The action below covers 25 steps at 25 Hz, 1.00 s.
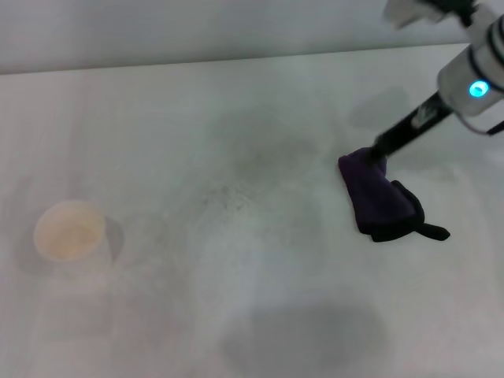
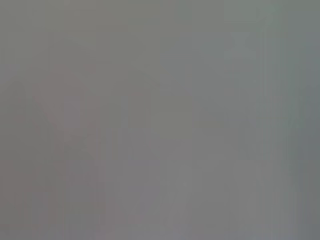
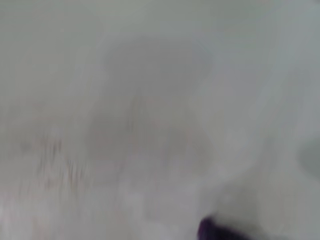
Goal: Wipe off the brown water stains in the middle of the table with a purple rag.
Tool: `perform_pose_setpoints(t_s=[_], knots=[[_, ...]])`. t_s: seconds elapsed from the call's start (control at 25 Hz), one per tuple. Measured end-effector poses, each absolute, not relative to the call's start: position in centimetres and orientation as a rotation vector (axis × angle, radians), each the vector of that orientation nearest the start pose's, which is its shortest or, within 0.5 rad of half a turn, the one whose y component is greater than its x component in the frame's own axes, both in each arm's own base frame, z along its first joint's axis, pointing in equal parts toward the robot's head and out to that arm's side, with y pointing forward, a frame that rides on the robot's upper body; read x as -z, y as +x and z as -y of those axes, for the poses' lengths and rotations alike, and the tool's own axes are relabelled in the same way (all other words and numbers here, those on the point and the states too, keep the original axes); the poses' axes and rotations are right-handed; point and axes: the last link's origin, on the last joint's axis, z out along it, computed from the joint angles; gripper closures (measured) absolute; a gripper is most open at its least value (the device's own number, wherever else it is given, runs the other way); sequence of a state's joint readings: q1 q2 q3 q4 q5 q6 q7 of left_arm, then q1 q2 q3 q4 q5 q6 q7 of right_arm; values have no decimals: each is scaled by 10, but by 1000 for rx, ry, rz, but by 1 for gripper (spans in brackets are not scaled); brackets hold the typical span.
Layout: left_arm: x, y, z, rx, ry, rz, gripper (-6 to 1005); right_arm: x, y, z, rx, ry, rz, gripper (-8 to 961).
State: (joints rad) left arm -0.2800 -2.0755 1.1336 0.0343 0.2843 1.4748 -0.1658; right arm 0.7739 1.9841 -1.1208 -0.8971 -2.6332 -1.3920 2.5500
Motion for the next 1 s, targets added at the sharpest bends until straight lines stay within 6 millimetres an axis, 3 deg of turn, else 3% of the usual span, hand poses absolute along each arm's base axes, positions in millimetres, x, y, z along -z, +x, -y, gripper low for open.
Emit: perform_pose_setpoints(t_s=[0.2,0.52,0.76,1.0], knots=[[-33,-367,-264,674,-1457,379,106,-50,249,-413,148,-2340,-1234,576],[-35,-363,-269,687,-1457,355,106,-72,283,-409,-236,-2210,-1062,575],[-35,-361,-273,689,-1462,345,106,-88,302,-389,-641,-2069,-855,574],[-35,-363,-270,680,-1460,349,106,-88,325,-365,-858,-1844,-643,573]])
